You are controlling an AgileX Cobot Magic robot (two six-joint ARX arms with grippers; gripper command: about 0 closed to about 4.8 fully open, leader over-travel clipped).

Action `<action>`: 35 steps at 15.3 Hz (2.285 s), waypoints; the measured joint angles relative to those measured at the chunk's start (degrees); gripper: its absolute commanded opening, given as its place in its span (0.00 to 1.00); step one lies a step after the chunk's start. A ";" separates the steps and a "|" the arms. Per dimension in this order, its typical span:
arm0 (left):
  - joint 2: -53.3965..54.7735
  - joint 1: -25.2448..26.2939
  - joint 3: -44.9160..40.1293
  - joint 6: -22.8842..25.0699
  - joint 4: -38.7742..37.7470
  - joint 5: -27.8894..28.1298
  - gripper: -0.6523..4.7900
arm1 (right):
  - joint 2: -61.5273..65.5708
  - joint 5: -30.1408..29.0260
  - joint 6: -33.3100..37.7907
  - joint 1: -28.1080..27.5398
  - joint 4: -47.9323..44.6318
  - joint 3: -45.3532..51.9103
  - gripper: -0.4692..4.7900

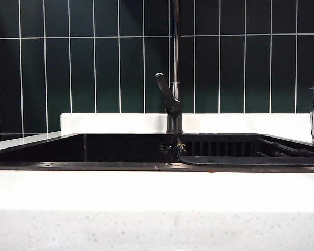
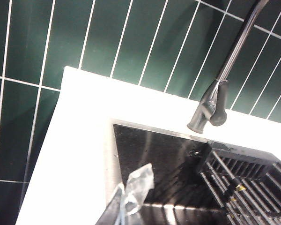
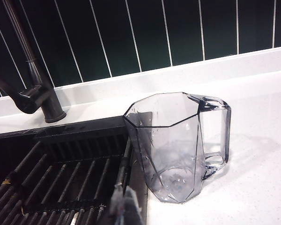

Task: Pick up the mug next to the sink, go to the faucet to get some water, pour the water into the sink, and finally put the mug back to its place.

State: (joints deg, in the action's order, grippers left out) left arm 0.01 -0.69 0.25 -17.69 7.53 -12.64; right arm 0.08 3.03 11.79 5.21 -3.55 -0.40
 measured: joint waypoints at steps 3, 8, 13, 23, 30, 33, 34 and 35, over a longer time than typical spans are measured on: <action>0.00 0.00 0.00 -0.17 0.00 0.00 0.11 | 0.00 0.00 0.00 0.00 0.02 0.00 0.09; 0.00 0.00 0.00 0.28 0.00 0.02 0.11 | 0.00 0.00 0.00 0.00 0.00 0.00 0.09; 0.00 0.00 0.00 -2.25 0.02 0.00 0.12 | 0.00 -1.49 0.94 0.00 0.00 0.00 0.09; 20.39 -0.07 17.40 -0.85 1.62 -8.61 0.18 | 13.88 -2.69 -4.87 -0.02 -0.04 -14.47 0.17; 53.94 -6.08 18.43 0.31 29.27 -21.64 0.27 | 27.43 14.97 -10.01 -1.97 -1.01 -17.18 0.64; 56.81 -6.93 18.45 0.26 34.38 -24.20 0.27 | 31.87 13.22 -10.40 -9.79 -2.99 -17.18 0.64; 56.81 -6.95 18.53 0.28 35.04 -24.55 0.27 | 32.96 9.84 -10.34 -14.23 -3.02 -17.18 0.64; 56.78 -6.93 18.60 0.28 35.41 -24.74 0.27 | 33.97 5.03 -9.84 -18.97 -3.30 -17.18 0.65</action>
State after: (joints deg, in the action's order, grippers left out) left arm 56.80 -7.62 18.85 -17.41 42.94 -37.39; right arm 34.04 8.05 1.96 -13.76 -6.85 -17.58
